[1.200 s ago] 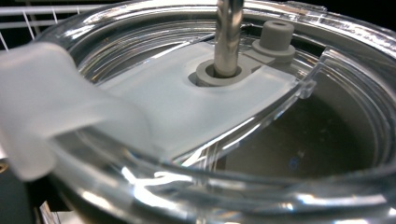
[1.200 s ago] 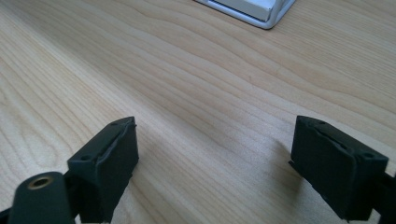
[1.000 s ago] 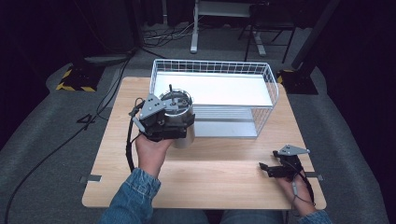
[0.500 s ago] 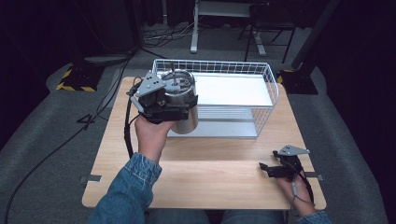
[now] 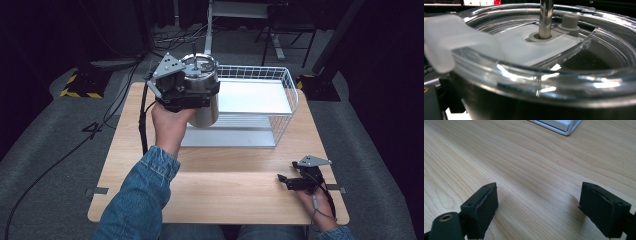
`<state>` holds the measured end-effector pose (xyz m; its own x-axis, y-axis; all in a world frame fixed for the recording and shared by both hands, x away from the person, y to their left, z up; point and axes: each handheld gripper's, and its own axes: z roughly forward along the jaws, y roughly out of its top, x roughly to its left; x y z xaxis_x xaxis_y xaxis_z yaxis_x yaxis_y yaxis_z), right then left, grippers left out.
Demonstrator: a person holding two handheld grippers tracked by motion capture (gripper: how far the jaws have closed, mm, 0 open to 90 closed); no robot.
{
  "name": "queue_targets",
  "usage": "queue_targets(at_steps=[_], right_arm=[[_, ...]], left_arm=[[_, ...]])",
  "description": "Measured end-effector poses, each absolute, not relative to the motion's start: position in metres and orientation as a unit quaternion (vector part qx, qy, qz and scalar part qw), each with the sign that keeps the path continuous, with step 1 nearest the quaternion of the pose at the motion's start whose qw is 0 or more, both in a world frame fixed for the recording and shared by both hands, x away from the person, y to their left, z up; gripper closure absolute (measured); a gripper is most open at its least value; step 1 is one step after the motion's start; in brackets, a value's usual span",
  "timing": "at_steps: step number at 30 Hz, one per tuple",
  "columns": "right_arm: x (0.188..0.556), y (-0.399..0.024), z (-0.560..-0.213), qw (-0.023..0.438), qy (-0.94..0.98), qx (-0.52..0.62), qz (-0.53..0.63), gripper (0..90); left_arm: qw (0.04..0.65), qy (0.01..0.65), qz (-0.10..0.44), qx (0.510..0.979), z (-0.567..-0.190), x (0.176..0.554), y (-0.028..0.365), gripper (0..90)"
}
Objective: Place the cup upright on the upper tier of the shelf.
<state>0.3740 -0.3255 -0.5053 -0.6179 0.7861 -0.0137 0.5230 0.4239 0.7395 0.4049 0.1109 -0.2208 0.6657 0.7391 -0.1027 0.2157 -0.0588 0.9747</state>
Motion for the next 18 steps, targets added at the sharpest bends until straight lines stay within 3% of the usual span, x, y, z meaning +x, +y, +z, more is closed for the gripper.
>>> queue_targets(at_steps=[18], right_arm=[[0.374,-0.326,-0.505,0.181,0.822,0.398,0.363,15.9]], left_arm=[[0.605,0.335,0.238,0.682,-0.195,0.442,0.069,3.7]])
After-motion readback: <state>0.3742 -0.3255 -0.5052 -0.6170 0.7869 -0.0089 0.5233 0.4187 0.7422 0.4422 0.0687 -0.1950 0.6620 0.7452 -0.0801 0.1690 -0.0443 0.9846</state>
